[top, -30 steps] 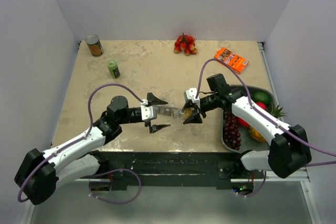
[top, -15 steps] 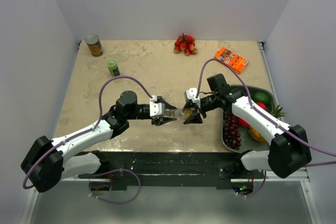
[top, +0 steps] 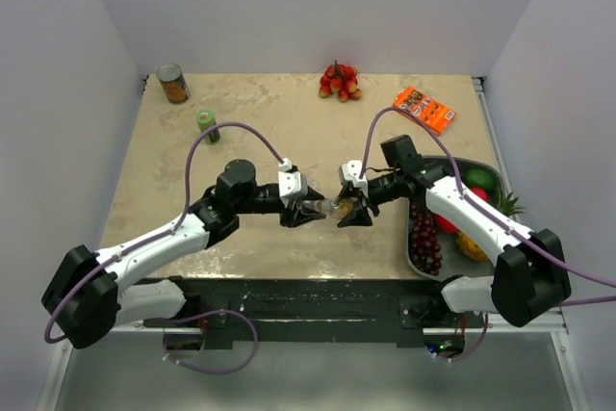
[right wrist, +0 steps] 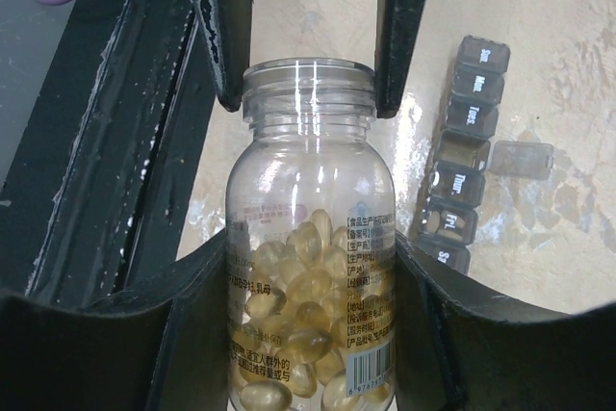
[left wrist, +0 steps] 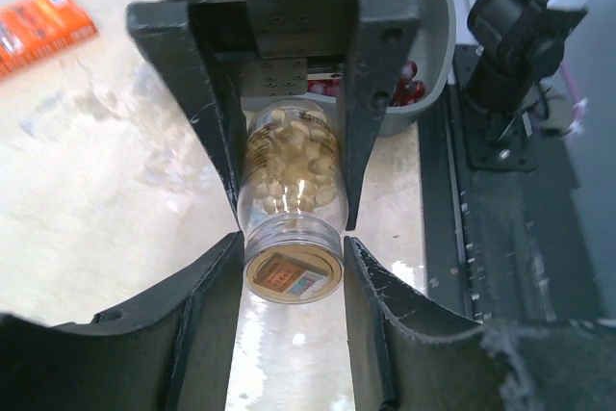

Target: Sort the pills into containers

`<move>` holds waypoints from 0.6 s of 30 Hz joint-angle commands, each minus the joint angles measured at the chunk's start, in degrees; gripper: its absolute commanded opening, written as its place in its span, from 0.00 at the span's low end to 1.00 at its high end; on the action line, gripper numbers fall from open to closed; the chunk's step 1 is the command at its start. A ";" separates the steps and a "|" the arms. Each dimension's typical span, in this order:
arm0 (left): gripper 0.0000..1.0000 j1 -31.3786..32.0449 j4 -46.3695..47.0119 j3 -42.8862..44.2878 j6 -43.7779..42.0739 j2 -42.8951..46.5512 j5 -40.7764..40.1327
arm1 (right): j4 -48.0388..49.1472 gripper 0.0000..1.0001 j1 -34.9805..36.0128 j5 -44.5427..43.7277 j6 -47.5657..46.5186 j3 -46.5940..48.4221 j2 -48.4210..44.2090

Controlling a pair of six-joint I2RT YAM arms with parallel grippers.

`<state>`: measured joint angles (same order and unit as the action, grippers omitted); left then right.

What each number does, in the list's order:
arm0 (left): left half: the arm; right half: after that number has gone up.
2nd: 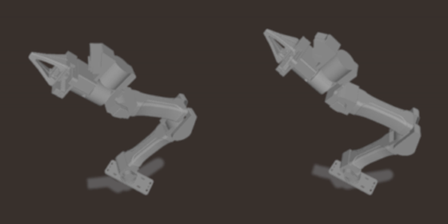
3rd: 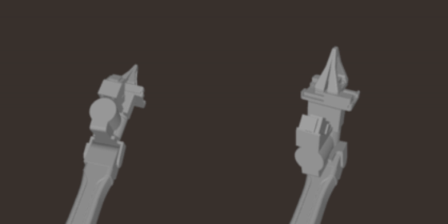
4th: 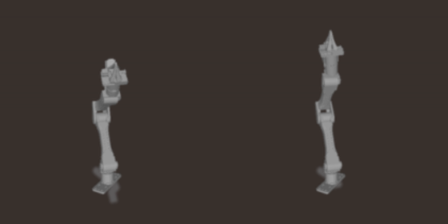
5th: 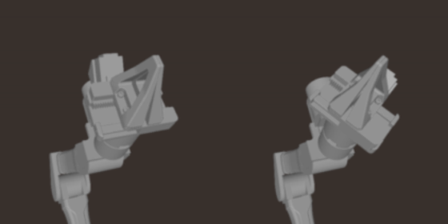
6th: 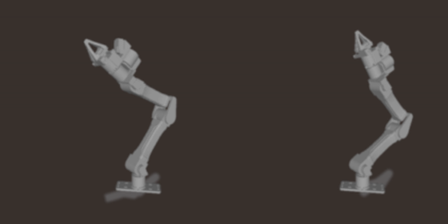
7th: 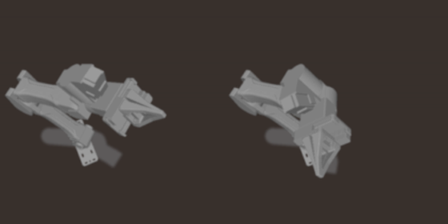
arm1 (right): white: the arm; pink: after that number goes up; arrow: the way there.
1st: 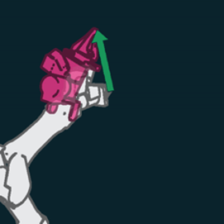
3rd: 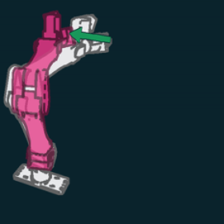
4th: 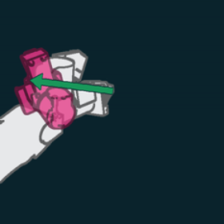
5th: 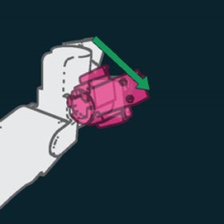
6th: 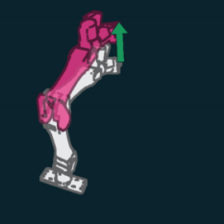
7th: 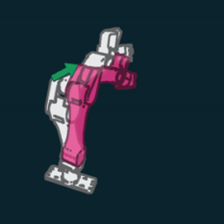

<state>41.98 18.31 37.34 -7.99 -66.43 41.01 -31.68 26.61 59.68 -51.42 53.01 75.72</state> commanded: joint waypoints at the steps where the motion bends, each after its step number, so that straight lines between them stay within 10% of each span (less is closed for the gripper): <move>1: 0.00 0.04 2.09 5.28 18.95 -2.38 -0.93 | 3.20 0.00 0.28 0.44 1.32 0.69 -0.75; 11: 0.00 -5.06 0.61 1.68 61.46 -2.74 -5.40 | 4.52 0.00 0.28 -0.53 2.90 0.60 -1.02; 18: 0.00 -5.50 -5.06 2.65 74.59 -1.86 -6.03 | 5.23 0.00 0.28 -1.06 3.78 0.42 -1.02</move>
<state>36.71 13.06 39.77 52.75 -70.48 35.22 -29.71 26.63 57.56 -48.84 53.01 75.72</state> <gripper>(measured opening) 0.470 0.553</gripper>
